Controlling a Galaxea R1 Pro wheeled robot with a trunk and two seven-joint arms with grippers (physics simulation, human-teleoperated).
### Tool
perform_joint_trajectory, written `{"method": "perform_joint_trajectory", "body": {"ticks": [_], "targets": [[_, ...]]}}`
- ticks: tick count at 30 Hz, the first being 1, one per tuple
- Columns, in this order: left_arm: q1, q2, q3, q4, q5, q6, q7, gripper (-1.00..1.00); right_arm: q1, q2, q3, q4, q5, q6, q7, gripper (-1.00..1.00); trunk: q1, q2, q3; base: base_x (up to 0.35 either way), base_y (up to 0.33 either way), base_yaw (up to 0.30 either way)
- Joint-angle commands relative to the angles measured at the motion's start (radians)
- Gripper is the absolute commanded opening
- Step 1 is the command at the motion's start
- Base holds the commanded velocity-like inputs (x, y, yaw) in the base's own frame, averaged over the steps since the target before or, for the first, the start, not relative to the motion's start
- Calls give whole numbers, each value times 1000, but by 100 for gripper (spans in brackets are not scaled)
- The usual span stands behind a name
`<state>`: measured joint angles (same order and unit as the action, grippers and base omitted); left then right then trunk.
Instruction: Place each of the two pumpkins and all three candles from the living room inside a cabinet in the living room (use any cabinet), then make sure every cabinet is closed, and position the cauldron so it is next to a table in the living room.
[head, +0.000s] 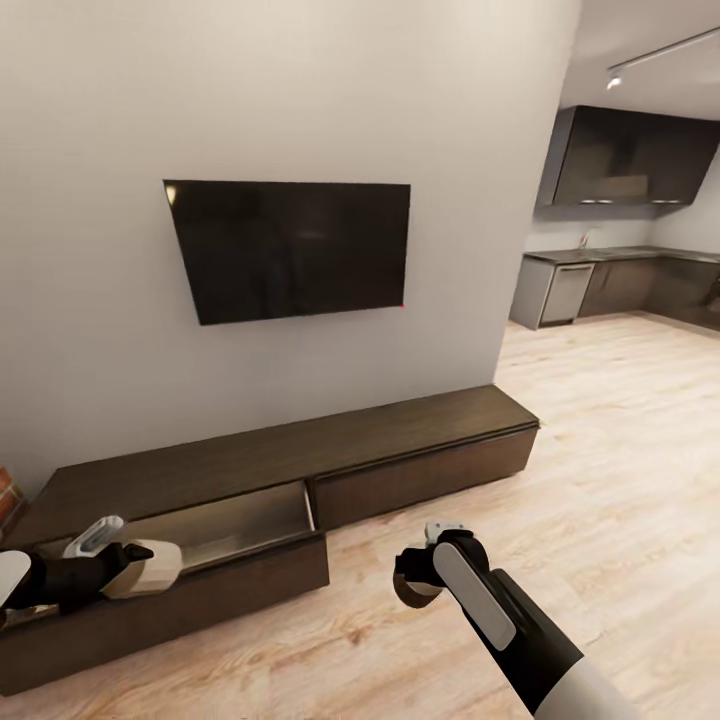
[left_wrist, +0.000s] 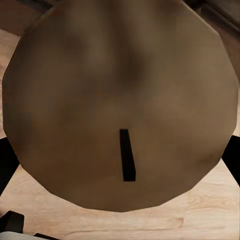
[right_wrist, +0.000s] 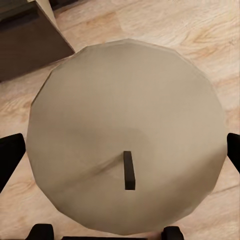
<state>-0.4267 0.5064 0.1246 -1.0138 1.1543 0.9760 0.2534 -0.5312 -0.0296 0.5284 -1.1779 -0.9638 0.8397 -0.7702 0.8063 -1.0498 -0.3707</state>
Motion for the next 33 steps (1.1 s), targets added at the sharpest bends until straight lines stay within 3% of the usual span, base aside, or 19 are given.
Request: {"method": "perform_joint_trajectory", "body": {"ticks": [1,12,24,33], "targets": [[-1,0,0,-4,15,3,10,-100,-1,-1,3,-2,-13,-4,-12,-100,0,-1,-2,0,0,275],[-1,2,0,-9,13,2,3,-100,-1,-2,2,-10,-12,-4,-2,-100,0,-1,-4,89,83,189],[-1,3,0,0,14,3,0,-100,-1,-4,2,-12,-12,-5,3,-100,0,-1,-4,163,288,3],[-1,3,0,1,16,3,-2,-100,-1,-3,2,-12,-12,-4,0,-100,0,-1,-4,44,325,186]]}}
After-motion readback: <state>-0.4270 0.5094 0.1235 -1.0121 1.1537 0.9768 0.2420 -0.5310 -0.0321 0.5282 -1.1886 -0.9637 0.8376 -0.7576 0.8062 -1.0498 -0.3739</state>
